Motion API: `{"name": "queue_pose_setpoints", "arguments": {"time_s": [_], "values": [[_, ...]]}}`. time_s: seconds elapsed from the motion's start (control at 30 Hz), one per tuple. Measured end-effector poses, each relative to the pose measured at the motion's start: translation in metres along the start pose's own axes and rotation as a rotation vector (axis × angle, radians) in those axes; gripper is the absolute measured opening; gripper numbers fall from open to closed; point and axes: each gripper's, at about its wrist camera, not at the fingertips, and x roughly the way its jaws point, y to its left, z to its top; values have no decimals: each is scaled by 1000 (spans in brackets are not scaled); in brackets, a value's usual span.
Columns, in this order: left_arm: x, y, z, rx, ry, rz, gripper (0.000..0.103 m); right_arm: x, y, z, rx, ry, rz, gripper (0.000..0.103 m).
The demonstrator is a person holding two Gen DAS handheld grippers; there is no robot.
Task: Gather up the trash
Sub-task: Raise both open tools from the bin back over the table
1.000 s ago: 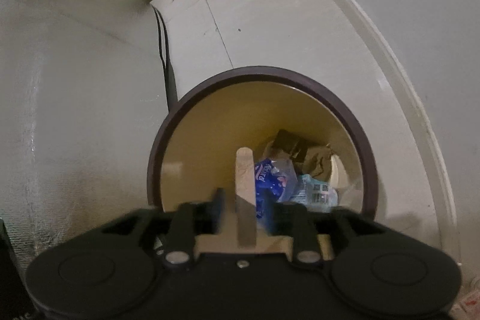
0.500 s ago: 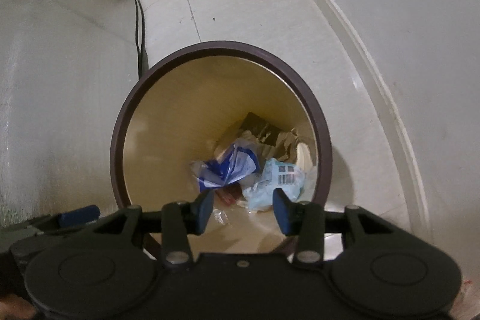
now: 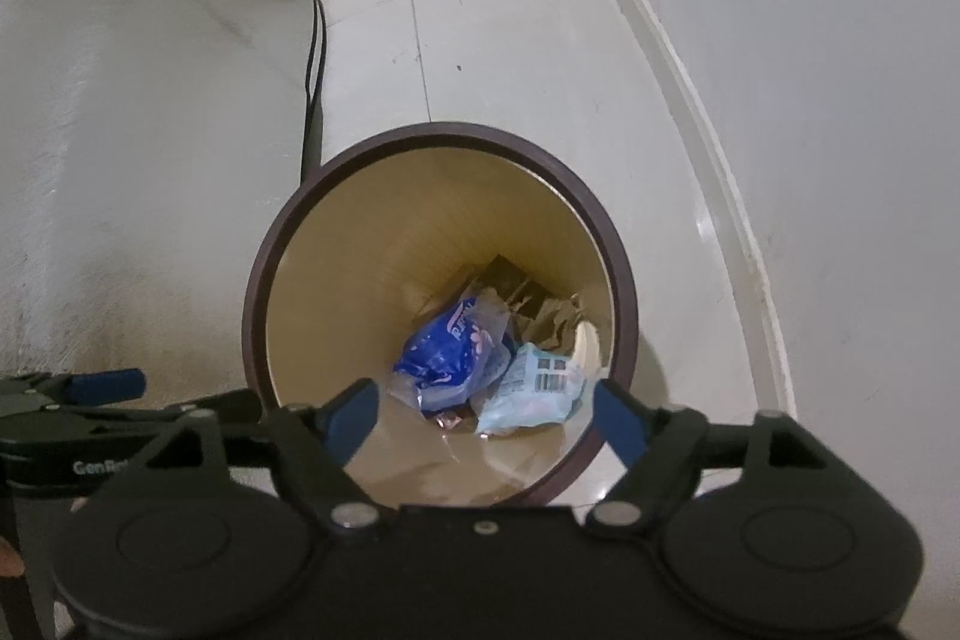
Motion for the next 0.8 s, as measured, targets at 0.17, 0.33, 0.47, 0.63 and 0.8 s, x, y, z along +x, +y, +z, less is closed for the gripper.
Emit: {"name": "queue_pose_setpoints", "arguments": {"time_s": [0.17,0.33,0.47,0.63,0.8], "values": [[-14,8,-6,-20,-9,12,103,-10,0,-3,-21,-20,-18,101],[-22,11,-11,-23,-17,5,103,-18,-4,-9,-25,-41,-48,103],[-29,8,-15,-22,-29,1,103,-25,-6,-14,-43,-54,-89,103],[-42,3,-19,-5,-29,1,103,-43,-10,-20,-36,-82,-112,103],[-68,-1,-25,4,-44,-13,103,-67,-7,-28,-26,-94,-125,103]]}}
